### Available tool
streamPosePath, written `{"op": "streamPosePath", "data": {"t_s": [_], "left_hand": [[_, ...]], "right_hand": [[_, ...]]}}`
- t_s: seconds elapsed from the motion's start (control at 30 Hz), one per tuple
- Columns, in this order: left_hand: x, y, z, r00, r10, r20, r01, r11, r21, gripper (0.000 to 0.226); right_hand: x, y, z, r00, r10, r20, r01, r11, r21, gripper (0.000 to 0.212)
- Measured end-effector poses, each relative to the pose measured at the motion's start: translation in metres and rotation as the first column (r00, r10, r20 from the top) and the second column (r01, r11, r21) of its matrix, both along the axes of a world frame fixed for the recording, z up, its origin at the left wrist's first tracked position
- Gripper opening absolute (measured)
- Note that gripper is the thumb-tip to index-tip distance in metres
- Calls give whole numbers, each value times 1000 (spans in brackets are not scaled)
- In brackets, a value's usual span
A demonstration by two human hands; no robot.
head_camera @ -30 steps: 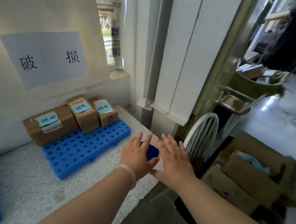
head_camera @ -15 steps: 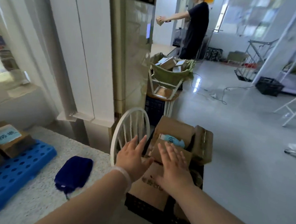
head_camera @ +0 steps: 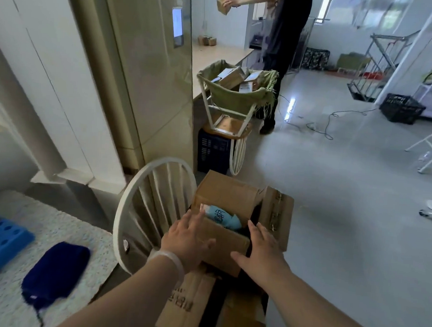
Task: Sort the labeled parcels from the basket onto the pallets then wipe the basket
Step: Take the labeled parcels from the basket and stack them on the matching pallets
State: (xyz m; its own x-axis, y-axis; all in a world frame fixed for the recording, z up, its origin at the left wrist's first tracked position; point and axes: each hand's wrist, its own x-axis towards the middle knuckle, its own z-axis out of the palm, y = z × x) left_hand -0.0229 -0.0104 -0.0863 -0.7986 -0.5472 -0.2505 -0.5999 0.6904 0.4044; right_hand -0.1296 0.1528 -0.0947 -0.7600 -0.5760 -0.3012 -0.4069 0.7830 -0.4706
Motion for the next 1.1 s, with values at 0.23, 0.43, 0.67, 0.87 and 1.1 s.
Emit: {"op": "streamPosePath", "data": {"t_s": [0.23,0.43,0.67,0.87,1.1], "left_hand": [[-12,-15,-28,991,43,128,-49,998,49,80],[-25,-29,-44,987,36,157,-69,975,210,88],[-23,-44,-45,997,-26,75,11,980,198,87],[-15,-50,-21,997,-69,-27,73,983,170,83],[3,-60,5,960,-56,-274,120,968,221,64]], "right_hand": [[-24,-15,-23,958,-95,271,109,993,-38,86],[-21,-23,-38,862,-241,447,288,957,-38,86],[-4,-30,-30,850,-334,407,378,925,-31,72],[14,-31,-7,855,-393,337,444,892,-86,60],[36,-38,21,836,-506,213,544,814,-203,37]]}}
